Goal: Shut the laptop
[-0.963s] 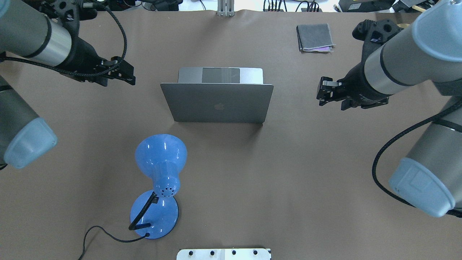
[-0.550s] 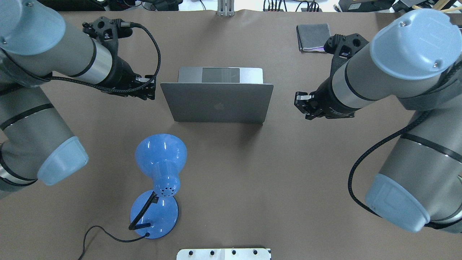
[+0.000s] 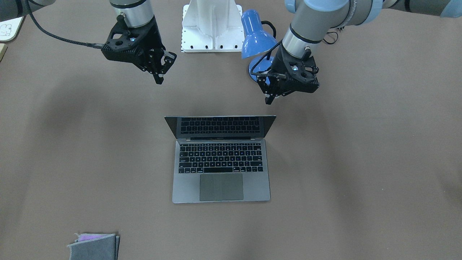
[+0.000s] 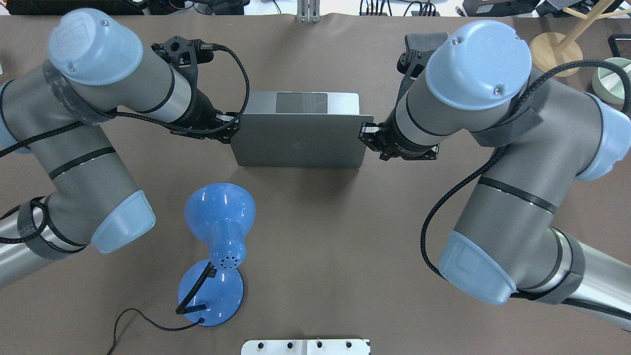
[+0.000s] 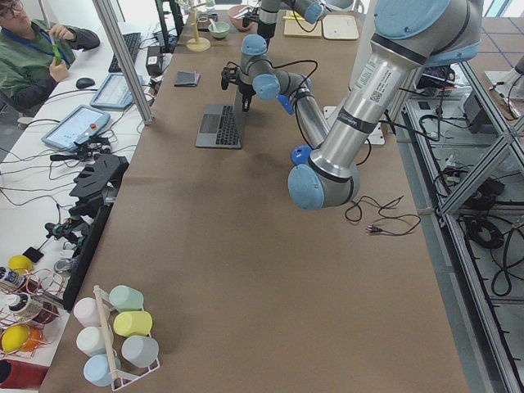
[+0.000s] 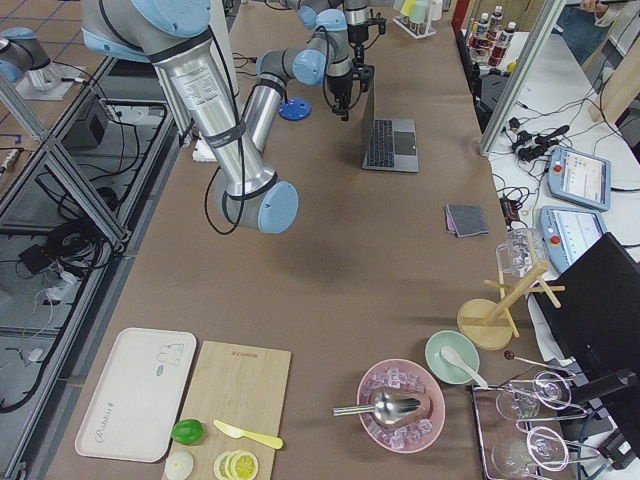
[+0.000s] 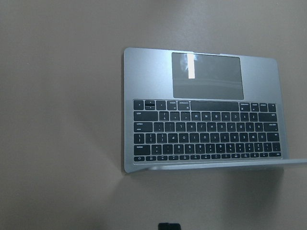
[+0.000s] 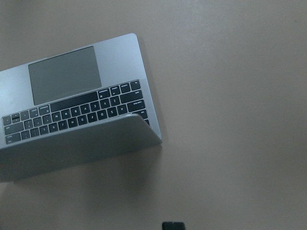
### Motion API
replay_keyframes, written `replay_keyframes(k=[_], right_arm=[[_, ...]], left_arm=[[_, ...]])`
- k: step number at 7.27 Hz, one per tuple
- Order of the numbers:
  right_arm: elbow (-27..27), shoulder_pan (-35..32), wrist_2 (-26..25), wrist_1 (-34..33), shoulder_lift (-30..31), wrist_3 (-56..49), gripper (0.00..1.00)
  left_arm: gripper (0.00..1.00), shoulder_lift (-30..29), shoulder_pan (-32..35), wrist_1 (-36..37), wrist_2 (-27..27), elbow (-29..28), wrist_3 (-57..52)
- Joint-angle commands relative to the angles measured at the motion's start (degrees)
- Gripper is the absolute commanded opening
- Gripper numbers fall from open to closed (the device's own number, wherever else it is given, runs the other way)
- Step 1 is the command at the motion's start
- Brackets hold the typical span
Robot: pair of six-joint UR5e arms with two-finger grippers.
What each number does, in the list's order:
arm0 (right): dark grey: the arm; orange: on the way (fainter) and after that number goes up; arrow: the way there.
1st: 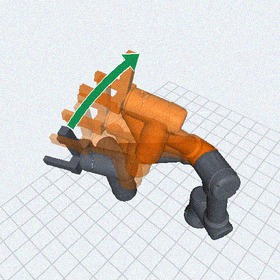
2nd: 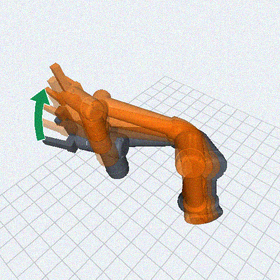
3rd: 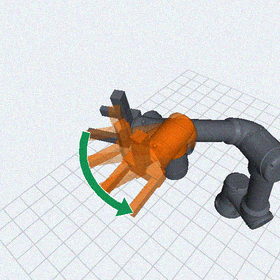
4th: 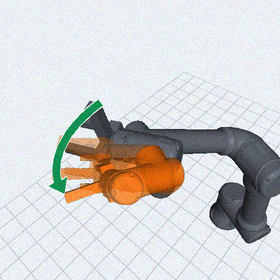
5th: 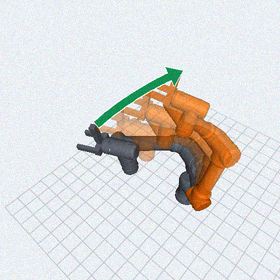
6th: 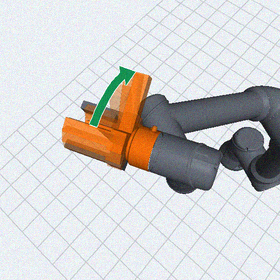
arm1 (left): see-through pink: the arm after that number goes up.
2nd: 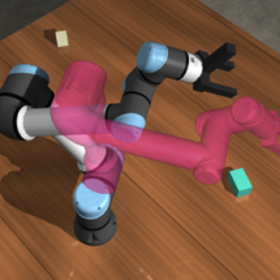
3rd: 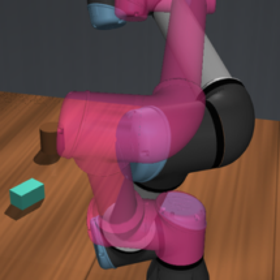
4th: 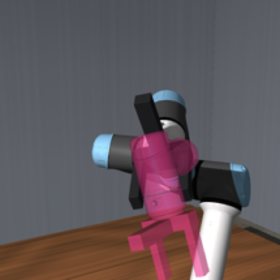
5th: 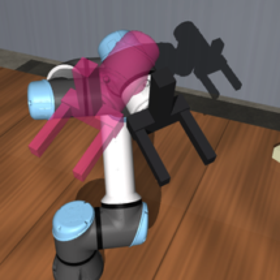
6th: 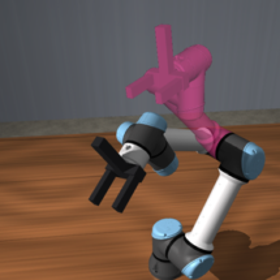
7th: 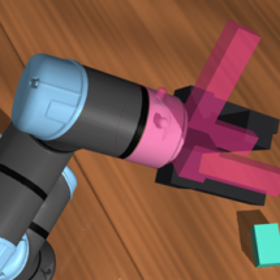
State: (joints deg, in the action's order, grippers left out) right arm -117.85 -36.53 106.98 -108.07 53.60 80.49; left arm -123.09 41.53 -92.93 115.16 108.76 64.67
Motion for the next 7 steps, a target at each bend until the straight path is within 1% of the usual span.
replay_keyframes(k=[1,3,5,7], right_arm=[[3.57,0.31,-1.07,0.92,-2.09,0.45,0.0],[9.45,0.32,-2.04,7.06,-3.59,1.51,0.0],[11.76,0.23,-2.13,7.17,-5.08,1.51,0.0],[12.73,0.23,-2.74,7.17,-5.52,1.42,0.0]], left_arm=[[0.0,-1.09,-1.88,0.03,-1.5,-0.74,2.2],[0.0,-1.63,-2.42,0.03,-1.87,-1.18,2.31],[0.0,-2.85,-2.42,-0.06,-1.96,-2.76,2.22],[0.0,-4.61,-2.42,-0.06,-2.04,-5.39,1.87]])
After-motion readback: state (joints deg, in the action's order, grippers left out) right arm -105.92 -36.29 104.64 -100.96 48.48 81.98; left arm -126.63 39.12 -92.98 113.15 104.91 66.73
